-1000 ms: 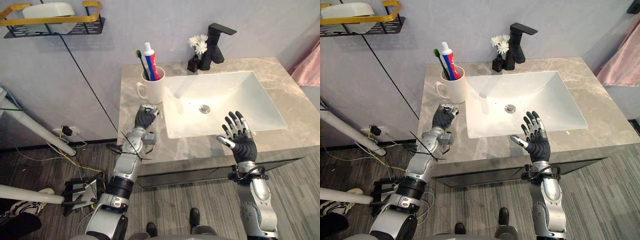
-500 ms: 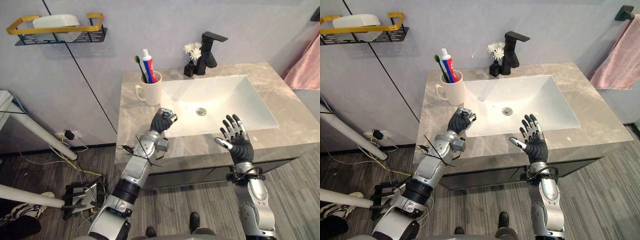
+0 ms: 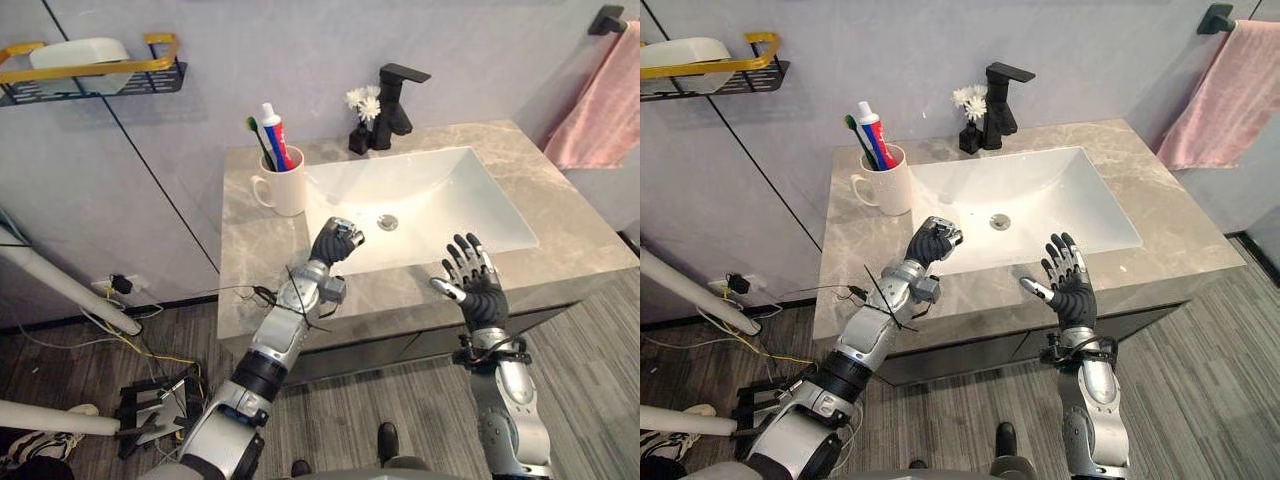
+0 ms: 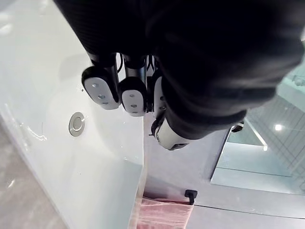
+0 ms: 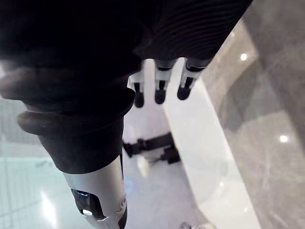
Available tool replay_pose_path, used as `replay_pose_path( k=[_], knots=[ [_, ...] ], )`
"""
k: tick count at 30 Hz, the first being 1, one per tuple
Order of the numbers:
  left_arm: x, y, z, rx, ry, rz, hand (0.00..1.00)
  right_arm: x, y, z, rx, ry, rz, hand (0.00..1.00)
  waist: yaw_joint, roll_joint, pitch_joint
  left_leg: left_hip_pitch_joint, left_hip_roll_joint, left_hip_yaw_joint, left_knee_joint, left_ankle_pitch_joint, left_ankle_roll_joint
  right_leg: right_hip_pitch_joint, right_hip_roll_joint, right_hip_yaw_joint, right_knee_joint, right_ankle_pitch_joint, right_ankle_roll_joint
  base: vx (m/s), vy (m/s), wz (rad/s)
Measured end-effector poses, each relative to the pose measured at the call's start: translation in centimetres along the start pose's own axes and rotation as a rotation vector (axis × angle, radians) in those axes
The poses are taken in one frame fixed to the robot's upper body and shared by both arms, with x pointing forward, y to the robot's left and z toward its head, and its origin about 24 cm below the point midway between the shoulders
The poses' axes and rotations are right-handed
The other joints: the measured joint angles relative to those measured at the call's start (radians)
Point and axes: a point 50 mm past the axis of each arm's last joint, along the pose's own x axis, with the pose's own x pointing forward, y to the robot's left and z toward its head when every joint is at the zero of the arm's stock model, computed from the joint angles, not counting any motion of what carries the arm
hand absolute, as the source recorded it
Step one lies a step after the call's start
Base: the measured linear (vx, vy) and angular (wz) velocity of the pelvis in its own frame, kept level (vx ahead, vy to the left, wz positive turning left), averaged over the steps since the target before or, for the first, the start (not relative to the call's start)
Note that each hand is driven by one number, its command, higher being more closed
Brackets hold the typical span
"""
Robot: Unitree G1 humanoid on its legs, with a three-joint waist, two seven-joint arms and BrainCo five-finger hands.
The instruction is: Organize washtable
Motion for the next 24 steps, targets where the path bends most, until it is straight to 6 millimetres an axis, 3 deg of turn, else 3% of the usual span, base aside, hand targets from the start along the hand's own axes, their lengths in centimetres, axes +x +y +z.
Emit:
replay_pose_path(
  k=[14, 24],
  knots=[
    [1.2, 2.3, 2.2, 0.014, -0.056, 0.099, 1.00, -0.3, -0.7, 0.1, -0.009, 0.000, -0.026, 0.00, 0.000, -0.034, 0.035, -0.027, -0.003, 0.013, 0.002, -0.005, 0.002, -0.035, -0.001, 0.018, 0.000, 0.005, 0.000, -0.01, -0.008, -0.03],
    [2.0, 2.9, 4.3, 0.014, -0.119, 0.117, 1.00, 0.5, -0.2, 1.0, -0.008, -0.053, -0.002, 0.00, 0.000, -0.041, 0.079, -0.046, -0.003, 0.008, 0.003, -0.005, 0.002, -0.050, -0.001, 0.016, 0.000, 0.005, 0.000, 0.00, 0.000, 0.00]
  ],
)
